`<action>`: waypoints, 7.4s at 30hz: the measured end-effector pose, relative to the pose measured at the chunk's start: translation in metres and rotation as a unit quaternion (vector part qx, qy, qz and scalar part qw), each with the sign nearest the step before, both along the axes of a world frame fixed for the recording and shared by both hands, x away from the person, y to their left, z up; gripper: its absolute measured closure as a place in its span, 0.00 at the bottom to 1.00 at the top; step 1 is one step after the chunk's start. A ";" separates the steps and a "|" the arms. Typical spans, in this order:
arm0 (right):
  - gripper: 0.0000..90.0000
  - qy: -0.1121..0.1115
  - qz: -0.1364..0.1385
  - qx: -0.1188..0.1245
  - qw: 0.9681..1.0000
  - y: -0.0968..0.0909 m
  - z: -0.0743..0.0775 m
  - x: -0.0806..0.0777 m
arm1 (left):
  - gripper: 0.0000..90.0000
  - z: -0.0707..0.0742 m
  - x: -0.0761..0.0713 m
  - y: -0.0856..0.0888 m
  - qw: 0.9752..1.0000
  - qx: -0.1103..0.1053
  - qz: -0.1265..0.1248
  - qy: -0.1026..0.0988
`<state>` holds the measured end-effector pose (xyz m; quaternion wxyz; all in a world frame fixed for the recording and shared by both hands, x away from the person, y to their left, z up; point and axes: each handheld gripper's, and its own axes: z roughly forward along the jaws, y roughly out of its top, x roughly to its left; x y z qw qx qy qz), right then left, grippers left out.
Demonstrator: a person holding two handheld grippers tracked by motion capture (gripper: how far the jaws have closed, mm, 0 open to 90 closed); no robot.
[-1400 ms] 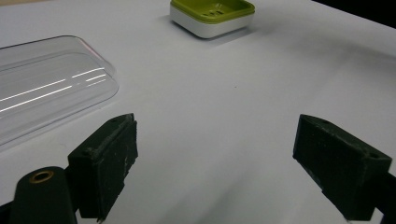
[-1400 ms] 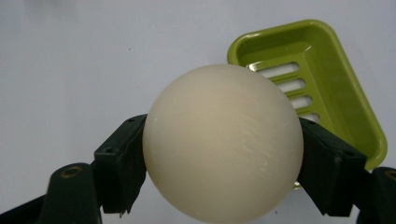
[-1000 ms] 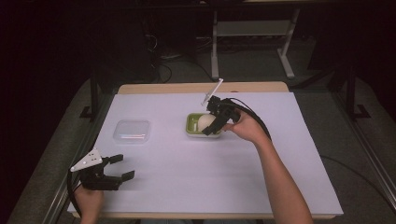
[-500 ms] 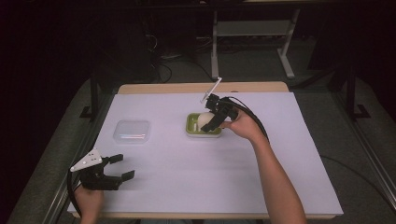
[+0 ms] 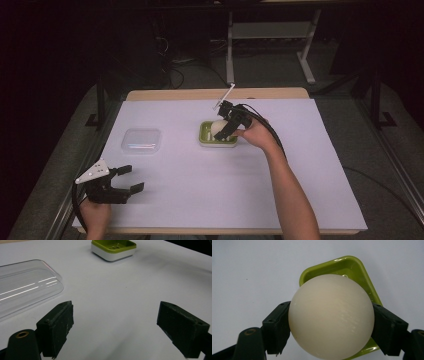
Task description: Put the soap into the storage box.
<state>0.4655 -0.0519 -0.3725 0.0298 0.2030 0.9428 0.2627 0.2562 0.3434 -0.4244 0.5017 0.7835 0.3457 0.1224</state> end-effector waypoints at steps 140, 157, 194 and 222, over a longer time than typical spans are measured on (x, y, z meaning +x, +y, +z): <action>0.24 0.021 -0.060 0.080 0.995 -0.078 -0.009 -0.058 | 0.15 -0.001 0.000 -0.005 1.000 0.007 -0.004 0.001; 0.24 0.022 -0.073 0.090 0.993 -0.098 -0.013 -0.074 | 0.15 -0.001 0.000 -0.006 1.000 0.009 -0.005 0.002; 0.22 0.020 -0.099 0.119 0.988 -0.147 -0.029 -0.125 | 0.15 -0.002 0.000 -0.007 1.000 0.009 -0.005 0.002; 0.19 0.018 -0.125 0.123 0.984 -0.169 -0.048 -0.165 | 0.15 -0.002 -0.001 -0.006 1.000 0.012 -0.005 0.004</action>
